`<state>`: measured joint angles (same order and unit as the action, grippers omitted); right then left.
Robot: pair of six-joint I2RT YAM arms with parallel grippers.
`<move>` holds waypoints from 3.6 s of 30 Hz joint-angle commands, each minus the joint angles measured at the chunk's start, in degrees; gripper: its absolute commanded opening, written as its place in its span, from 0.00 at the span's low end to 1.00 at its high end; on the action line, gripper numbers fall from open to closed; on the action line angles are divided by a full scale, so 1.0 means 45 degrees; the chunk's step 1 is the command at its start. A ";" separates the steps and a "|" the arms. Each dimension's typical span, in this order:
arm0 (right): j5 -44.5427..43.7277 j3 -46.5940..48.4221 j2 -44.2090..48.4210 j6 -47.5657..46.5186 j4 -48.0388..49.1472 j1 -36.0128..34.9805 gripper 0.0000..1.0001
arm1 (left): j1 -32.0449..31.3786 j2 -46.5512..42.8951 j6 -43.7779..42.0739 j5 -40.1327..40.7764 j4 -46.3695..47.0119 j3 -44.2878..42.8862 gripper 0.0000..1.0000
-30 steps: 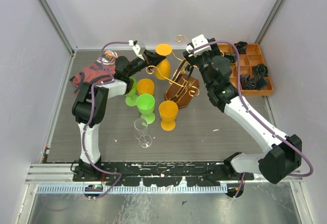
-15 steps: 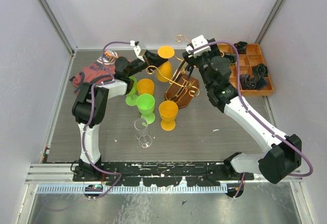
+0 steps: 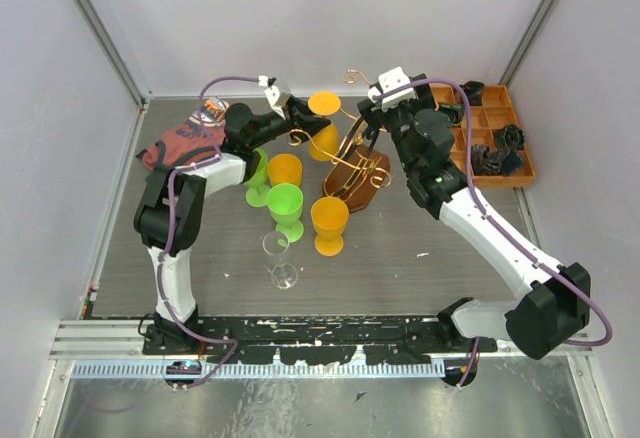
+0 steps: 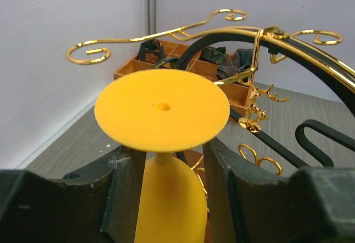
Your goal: Place the wine glass upside down on the wine glass rack
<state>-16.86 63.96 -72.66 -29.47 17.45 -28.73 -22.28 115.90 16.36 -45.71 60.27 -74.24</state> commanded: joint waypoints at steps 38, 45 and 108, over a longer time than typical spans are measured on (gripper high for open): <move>0.1295 0.3394 0.0296 0.5482 -0.6371 0.0738 0.96 | 0.1618 -0.5314 -0.5272 0.6508 -1.4913 -0.2149 0.77; 0.2798 0.4513 0.0109 0.6841 -0.8558 0.0559 0.94 | 0.1681 -0.4122 -0.4075 0.7750 -1.7304 -0.5671 0.85; 0.2955 0.7632 -0.2752 0.7351 -0.9982 -0.1682 0.80 | 0.2472 -0.3458 -0.3186 0.8668 -2.3677 -0.4887 0.00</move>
<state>-3.01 96.51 -86.37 2.15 -29.19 -35.94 -11.75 102.02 2.02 -6.94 -45.39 -91.81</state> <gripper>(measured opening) 0.784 0.018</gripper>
